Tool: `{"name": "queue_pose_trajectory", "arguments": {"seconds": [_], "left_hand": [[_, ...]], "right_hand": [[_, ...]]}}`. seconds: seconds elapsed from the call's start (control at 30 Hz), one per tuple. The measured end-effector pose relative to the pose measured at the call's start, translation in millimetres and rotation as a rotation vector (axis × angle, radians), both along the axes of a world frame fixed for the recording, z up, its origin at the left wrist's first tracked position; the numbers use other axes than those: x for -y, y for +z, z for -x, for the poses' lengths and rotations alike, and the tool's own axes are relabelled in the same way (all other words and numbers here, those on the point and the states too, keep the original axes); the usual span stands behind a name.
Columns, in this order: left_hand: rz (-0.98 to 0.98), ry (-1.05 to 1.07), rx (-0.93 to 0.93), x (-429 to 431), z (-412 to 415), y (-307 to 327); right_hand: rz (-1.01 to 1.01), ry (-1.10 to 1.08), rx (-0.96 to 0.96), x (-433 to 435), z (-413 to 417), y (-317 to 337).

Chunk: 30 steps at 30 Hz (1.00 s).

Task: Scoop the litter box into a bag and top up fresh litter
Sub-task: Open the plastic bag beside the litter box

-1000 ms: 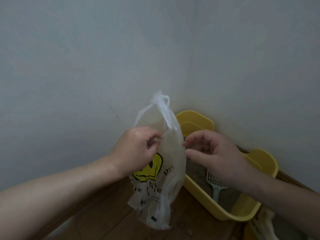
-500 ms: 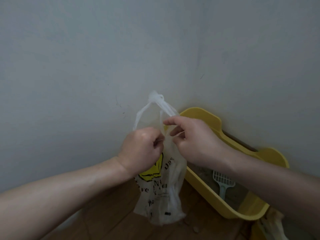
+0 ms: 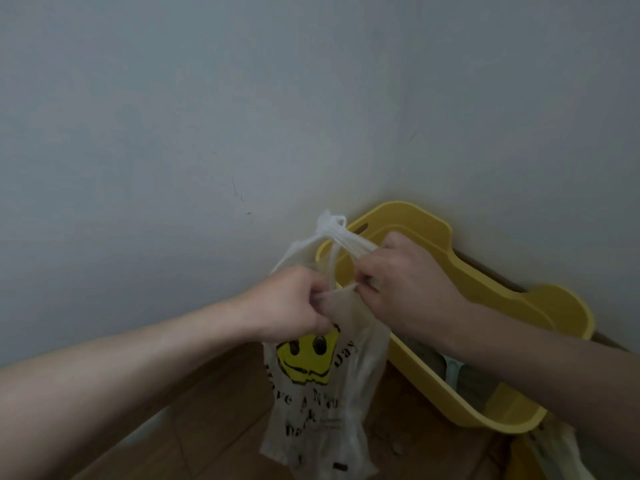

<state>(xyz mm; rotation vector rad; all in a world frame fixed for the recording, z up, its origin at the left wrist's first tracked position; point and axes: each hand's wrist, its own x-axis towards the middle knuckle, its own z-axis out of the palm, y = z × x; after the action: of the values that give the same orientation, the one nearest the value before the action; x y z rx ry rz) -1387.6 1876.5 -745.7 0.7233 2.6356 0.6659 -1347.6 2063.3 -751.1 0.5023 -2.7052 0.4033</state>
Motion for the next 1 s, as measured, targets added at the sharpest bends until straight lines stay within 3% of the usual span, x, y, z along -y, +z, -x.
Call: {"name": "queue_pose_trajectory", "arguments": {"seconds": [0.07,0.17,0.4,0.5,0.73,1.0], "left_hand": [[0.145,-0.072,0.064,2.0,0.4,0.0],[0.214,-0.069,0.036,2.9,1.6,-2.3],[0.077,0.158,-0.111,3.2,7.1,-2.7],[-0.002,0.241,-0.048,2.3,5.1,1.8],[-0.155,0.196,0.000,0.8,-4.7,2.0],[-0.129,0.164,0.256,12.2,-2.7,-17.5]], "right_hand": [[-0.013,-0.006,-0.018,-3.7,-1.4,-0.8],[-0.019,-0.004,-0.057,-6.8,-5.4,3.6],[-0.106,0.090,-0.021,-13.6,-14.8,10.1],[-0.147,0.158,0.020,-16.3,-15.5,8.4],[-0.227,0.193,0.035,-22.0,-17.6,4.7],[-0.213,0.233,0.147,-25.6,-15.4,-11.5]]}}
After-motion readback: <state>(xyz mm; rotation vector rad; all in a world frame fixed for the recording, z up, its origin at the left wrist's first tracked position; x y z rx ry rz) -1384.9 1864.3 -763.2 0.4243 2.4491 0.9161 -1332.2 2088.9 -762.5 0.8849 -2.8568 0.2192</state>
